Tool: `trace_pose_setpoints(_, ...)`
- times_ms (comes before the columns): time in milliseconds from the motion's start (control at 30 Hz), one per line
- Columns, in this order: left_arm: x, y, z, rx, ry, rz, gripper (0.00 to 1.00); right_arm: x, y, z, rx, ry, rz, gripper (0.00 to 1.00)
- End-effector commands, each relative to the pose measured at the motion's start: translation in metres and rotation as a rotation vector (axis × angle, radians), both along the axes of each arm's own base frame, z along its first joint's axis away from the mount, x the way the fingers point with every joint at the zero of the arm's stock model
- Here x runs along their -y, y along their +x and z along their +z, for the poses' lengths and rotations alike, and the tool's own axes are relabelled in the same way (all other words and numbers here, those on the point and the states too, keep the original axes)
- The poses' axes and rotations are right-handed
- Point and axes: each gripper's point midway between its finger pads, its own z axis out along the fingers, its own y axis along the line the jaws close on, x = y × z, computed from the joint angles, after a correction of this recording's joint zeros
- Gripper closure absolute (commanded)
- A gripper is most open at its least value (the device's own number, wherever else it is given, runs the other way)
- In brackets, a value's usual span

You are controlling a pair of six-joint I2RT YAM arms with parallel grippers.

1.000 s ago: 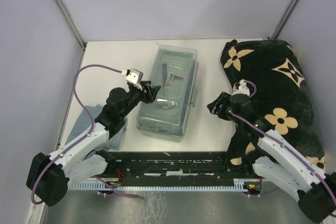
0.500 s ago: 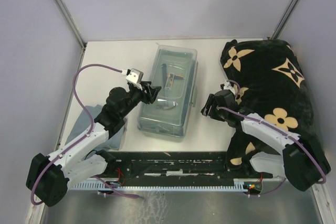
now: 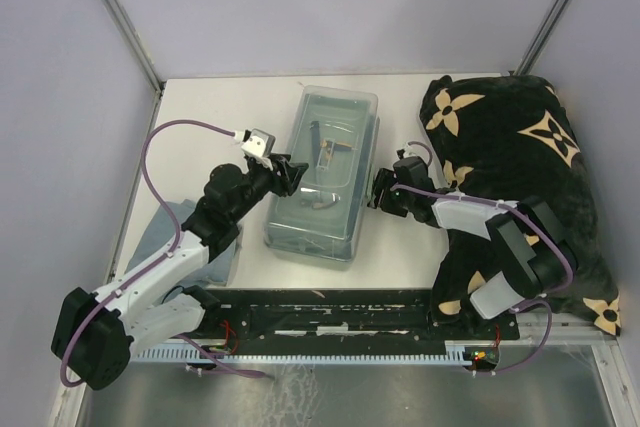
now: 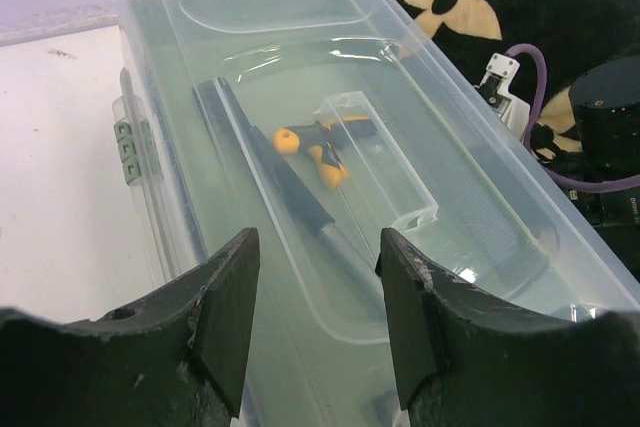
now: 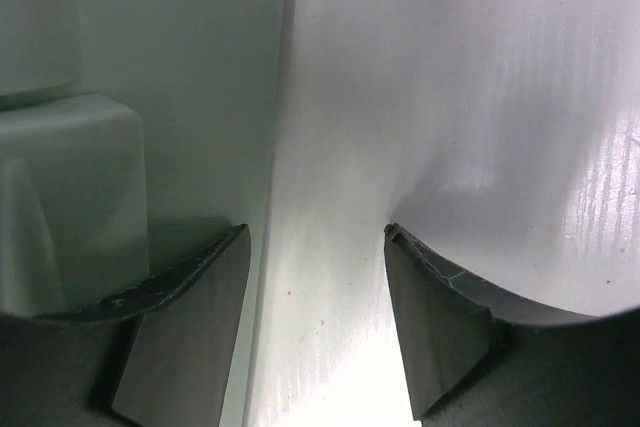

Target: Pack the tool kit

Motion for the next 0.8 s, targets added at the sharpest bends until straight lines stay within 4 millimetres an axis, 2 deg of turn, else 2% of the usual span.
trace_pose_setpoints(0, 0.003, -0.069, -0.133, -0.507, 0.169, -0.14, 0.43, -0.038, 0.007, 0.041, 0.101, 0.156, 0.09, 0.33)
trace_pose_setpoints(167, -0.007, -0.063, -0.12, -0.468, 0.153, -0.065, 0.38, 0.009, -0.007, 0.049, 0.119, -0.011, -0.018, 0.26)
trace_pose_setpoints(267, -0.015, -0.058, -0.099, -0.41, 0.104, -0.007, 0.31, 0.037, -0.02, 0.069, 0.171, -0.08, -0.064, 0.21)
trace_pose_setpoints(333, -0.02, -0.055, -0.084, -0.374, 0.066, 0.034, 0.28, 0.052, -0.03, 0.091, 0.233, -0.096, -0.082, 0.18)
trace_pose_setpoints(367, -0.024, -0.054, -0.075, -0.357, 0.043, 0.062, 0.26, 0.058, -0.035, 0.095, 0.242, -0.105, -0.086, 0.17)
trace_pose_setpoints(467, -0.037, -0.051, -0.053, -0.295, -0.011, 0.135, 0.2, 0.071, -0.054, 0.128, 0.339, -0.085, -0.069, 0.12)
trace_pose_setpoints(500, -0.042, -0.05, -0.046, -0.273, -0.03, 0.162, 0.02, 0.076, -0.06, 0.138, 0.363, -0.083, -0.068, 0.09)
trace_pose_setpoints(567, -0.056, -0.049, -0.034, -0.242, -0.064, 0.231, 0.01, 0.088, -0.072, 0.16, 0.421, -0.087, -0.074, 0.05)
trace_pose_setpoints(667, -0.077, -0.051, -0.019, -0.2, -0.084, 0.317, 0.01, 0.109, -0.088, 0.183, 0.486, -0.109, -0.102, 0.01)
trace_pose_setpoints(767, -0.093, -0.055, -0.001, -0.159, -0.141, 0.383, 0.01, 0.122, -0.102, 0.205, 0.556, -0.107, -0.119, 0.01)
